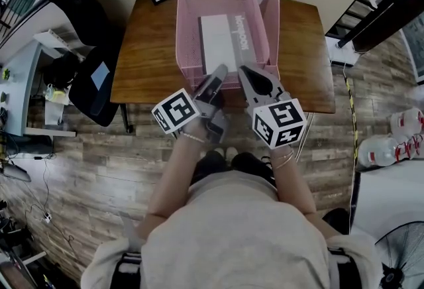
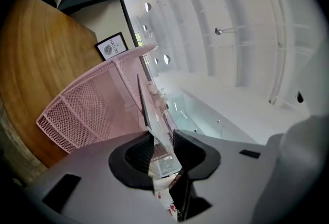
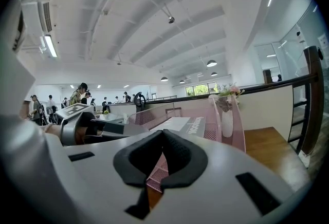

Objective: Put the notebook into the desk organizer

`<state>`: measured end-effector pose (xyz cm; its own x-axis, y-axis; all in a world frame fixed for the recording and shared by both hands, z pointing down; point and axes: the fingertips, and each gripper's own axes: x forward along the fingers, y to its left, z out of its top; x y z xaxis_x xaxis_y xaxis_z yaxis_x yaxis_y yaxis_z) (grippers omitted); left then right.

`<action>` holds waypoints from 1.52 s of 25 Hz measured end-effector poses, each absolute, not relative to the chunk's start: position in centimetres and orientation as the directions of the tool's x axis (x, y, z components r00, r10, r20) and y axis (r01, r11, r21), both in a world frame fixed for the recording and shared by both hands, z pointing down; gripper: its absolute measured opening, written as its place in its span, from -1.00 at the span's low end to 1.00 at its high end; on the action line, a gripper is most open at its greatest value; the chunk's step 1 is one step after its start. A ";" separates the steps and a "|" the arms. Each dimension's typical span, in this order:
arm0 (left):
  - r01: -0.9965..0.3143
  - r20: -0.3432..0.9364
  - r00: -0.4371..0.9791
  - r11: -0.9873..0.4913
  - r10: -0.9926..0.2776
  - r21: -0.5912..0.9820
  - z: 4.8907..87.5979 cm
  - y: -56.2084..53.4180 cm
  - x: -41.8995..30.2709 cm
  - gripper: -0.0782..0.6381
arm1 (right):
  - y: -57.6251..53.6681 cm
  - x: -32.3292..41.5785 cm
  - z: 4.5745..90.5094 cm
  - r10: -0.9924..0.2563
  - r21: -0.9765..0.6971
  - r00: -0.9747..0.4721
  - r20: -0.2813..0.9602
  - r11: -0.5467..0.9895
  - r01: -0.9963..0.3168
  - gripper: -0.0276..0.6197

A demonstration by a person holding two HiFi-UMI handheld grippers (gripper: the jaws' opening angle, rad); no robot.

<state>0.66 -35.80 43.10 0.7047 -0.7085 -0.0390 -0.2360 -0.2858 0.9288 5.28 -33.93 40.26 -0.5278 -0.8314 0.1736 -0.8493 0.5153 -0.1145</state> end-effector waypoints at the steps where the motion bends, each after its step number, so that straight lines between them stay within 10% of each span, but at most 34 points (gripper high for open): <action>1: -0.237 -0.035 0.705 -0.282 -0.708 0.929 43.3 -35.8 0.6 -0.46 | -33.9 5.3 40.3 -0.831 -0.115 -0.528 0.174 0.515 -0.849 -0.89; 23: -0.445 0.064 0.732 -0.405 -0.678 0.798 43.5 -32.6 0.8 -0.36 | -32.0 4.1 41.0 -0.802 -0.125 -0.570 0.177 0.556 -0.821 -0.89; 38: -0.607 0.034 0.715 -0.597 -0.698 0.524 38.7 -31.1 -0.2 -0.73 | -30.3 3.5 38.5 -0.792 -0.149 -0.604 0.089 0.589 -0.794 -0.89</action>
